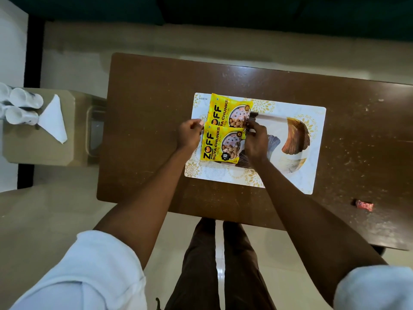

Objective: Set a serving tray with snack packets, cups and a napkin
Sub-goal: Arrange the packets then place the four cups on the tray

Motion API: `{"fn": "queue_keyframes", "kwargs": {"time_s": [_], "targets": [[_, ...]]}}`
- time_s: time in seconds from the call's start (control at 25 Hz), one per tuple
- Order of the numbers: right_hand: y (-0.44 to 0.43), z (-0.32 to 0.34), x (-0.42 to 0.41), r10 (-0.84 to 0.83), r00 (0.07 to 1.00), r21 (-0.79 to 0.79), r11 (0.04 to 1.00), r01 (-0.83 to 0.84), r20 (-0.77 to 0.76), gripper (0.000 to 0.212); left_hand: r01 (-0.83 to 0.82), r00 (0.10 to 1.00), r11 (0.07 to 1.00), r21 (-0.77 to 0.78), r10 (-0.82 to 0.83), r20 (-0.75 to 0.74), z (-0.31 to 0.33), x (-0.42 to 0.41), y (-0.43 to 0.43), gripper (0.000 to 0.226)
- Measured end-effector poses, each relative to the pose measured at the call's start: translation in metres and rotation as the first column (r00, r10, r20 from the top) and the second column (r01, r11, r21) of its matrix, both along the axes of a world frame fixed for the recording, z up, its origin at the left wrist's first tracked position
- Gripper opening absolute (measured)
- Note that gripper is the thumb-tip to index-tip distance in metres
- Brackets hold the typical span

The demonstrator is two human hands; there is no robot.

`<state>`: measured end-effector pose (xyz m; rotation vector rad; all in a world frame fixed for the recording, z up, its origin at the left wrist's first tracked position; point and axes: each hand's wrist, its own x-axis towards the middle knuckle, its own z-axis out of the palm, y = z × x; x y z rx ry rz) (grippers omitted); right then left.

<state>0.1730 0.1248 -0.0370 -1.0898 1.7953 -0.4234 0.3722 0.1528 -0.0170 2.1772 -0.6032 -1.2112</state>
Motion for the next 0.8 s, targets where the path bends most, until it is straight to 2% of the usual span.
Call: {"fn": "queue_keyframes", "kwargs": {"time_s": [0.2,0.36,0.52,0.68,0.8], "targets": [[0.005,0.002,0.017,0.073,0.996,0.015,0.997,-0.074,0.045,0.060,-0.001,1.000,0.999,0.037,0.000,0.019,-0.002,-0.003,0.003,0.030],[0.005,0.008,0.020,0.037,0.996,0.044,0.998,-0.040,0.077,0.061,-0.012,1.000,0.999,0.039,0.011,0.015,-0.001,-0.004,0.001,0.031],[0.002,0.022,0.013,0.075,0.995,-0.003,0.997,-0.075,0.068,0.049,-0.023,1.000,0.999,0.049,0.023,-0.013,0.009,-0.004,-0.002,0.034],[-0.002,0.046,0.006,0.037,0.992,-0.066,0.997,-0.029,0.119,0.041,-0.044,0.999,0.999,0.003,0.044,0.014,0.049,-0.017,-0.005,0.043],[-0.001,0.101,0.010,0.037,0.990,-0.083,0.996,-0.025,0.140,0.044,0.011,1.000,0.997,-0.073,-0.012,-0.013,0.113,-0.012,0.001,0.039]]}}
